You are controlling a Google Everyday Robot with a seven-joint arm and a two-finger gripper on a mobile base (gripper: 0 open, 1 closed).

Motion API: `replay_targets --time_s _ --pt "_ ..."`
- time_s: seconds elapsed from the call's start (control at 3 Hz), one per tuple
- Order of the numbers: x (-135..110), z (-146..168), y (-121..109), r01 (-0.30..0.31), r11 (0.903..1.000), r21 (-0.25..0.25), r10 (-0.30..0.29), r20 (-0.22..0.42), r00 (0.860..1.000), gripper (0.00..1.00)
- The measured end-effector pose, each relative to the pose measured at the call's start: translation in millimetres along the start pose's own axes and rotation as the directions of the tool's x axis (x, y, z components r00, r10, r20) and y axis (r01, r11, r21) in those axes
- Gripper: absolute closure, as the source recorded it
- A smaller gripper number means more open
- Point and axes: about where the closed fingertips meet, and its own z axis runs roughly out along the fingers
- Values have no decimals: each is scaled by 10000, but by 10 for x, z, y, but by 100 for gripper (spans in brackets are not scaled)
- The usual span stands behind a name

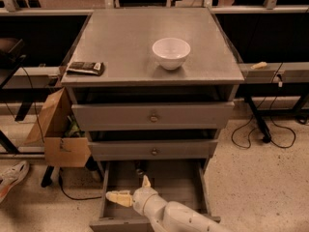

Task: Pick redbull can from bottom drawer and place on counter

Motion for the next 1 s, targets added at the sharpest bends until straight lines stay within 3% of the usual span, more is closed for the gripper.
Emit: replay_targets --time_s 0.33,0.67,1.0 --pt "87 379 15 -443 9945 944 410 369 9985 0" --pt "218 377 -130 -590 9847 1639 561 223 9982 0" --pt "214 377 -131 -584 9847 1640 554 225 9982 0"
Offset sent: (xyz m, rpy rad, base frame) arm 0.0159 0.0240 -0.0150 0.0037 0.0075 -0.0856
